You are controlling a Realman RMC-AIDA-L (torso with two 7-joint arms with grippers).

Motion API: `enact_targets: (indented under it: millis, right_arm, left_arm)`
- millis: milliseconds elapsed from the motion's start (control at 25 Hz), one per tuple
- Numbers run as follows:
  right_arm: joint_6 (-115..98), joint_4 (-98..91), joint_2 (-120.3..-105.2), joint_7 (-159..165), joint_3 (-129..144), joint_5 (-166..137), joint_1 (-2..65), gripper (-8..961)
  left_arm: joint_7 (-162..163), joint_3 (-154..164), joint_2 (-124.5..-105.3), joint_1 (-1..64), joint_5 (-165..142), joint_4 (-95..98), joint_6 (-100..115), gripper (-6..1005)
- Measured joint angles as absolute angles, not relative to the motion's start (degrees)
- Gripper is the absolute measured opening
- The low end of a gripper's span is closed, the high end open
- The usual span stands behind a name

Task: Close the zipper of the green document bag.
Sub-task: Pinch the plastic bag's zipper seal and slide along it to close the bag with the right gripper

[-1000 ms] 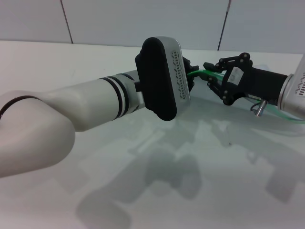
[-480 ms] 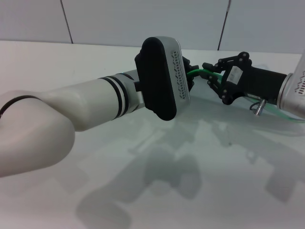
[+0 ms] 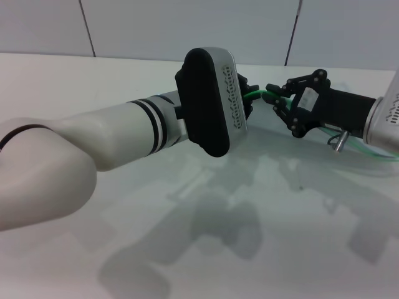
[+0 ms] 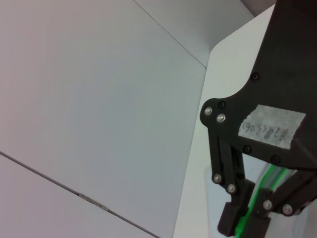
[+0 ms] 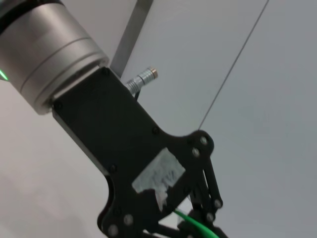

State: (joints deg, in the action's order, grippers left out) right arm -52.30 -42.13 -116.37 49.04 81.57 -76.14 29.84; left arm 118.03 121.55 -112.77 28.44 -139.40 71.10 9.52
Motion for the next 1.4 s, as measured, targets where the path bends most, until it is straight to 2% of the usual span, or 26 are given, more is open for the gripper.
enact_targets:
  millis: [360,920,1400]
  right_arm:
    - [-51.8,-40.1,-116.24,48.7,79.3,-76.2,29.1,92]
    - [-50.8,-34.5,-115.94,43.9,69.2,-76.6,28.9,107]
    - [-46.7,-32.1,-115.92,42.1,63.0,-78.7,28.9,121]
  left_arm:
    - [117.9,120.2,-112.62,26.3,-139.8,72.2,9.1,98]
    - [117.0,117.7,-111.18,20.5,-139.9,77.6,9.0,102]
    - [117.0,117.0,-111.13,17.8,-140.6,79.3,9.1,105]
